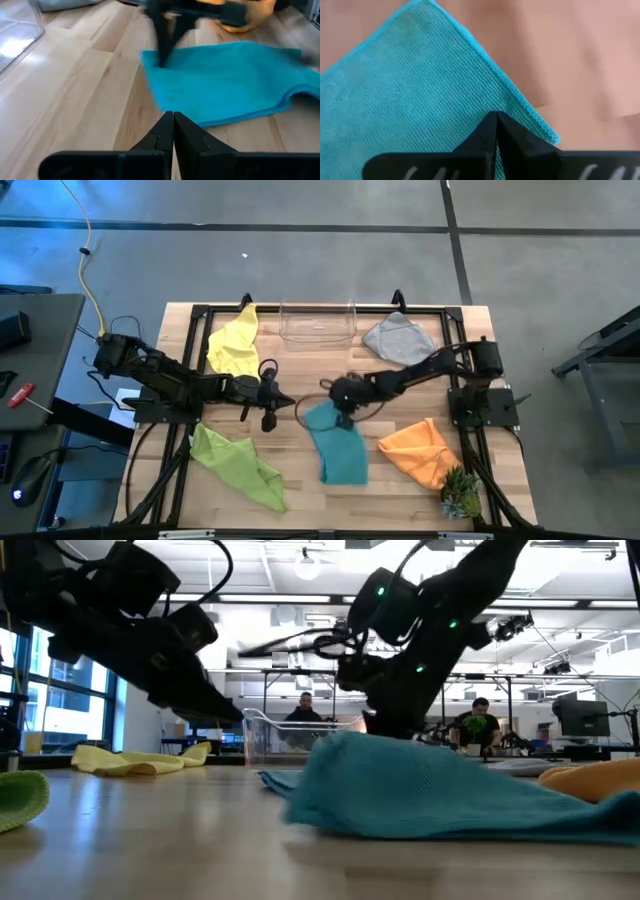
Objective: Fold microfiber towels
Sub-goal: Fold the blue towel
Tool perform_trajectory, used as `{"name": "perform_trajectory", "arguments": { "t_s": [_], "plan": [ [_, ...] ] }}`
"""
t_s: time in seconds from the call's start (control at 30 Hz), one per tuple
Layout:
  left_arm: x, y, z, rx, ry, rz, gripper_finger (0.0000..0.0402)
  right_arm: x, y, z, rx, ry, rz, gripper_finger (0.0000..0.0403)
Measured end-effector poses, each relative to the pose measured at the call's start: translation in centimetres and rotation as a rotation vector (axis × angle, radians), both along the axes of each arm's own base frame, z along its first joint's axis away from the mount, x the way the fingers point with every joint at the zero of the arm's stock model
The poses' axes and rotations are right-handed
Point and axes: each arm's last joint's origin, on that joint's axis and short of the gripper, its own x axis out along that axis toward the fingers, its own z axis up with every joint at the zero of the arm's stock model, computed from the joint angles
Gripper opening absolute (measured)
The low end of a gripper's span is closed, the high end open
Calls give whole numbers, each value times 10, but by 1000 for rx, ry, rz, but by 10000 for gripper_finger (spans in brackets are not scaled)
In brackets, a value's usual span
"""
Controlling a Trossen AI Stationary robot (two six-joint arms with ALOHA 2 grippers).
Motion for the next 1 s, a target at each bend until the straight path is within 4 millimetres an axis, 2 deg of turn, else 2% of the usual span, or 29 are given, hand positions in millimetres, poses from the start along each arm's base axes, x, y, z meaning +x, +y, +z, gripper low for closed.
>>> {"name": "perform_trajectory", "arguments": {
  "t_s": [0.13, 0.27, 0.4, 0.5, 0.6, 0.73, 0.87, 1.0],
  "plan": [
    [1, 1, 1, 17, -2, 22, 1, -2, -27, -1, -59, 4, -141, 2],
    [0, 6, 1, -8, -11, 70, 8, -4, -49, -1, -70, -6, -197, 4],
    [0, 9, 1, -43, -10, 54, 28, -6, -57, 5, -88, -9, -190, 5],
    [1, 5, 1, -43, -10, 18, 49, -9, -55, 26, -102, -24, -163, 7],
    [1, -2, 0, -14, 0, -65, 66, -11, -39, 48, -100, -60, -110, 28],
    [3, -10, -6, 5, 25, -117, 57, -11, 2, 58, -72, -97, -7, 85],
    [6, -16, -10, 55, 15, -162, 14, -8, 55, 51, -72, -135, 80, 139],
    [10, -17, -8, 111, -28, -185, 8, -8, 87, 46, -25, -175, 73, 148]
  ]
}}
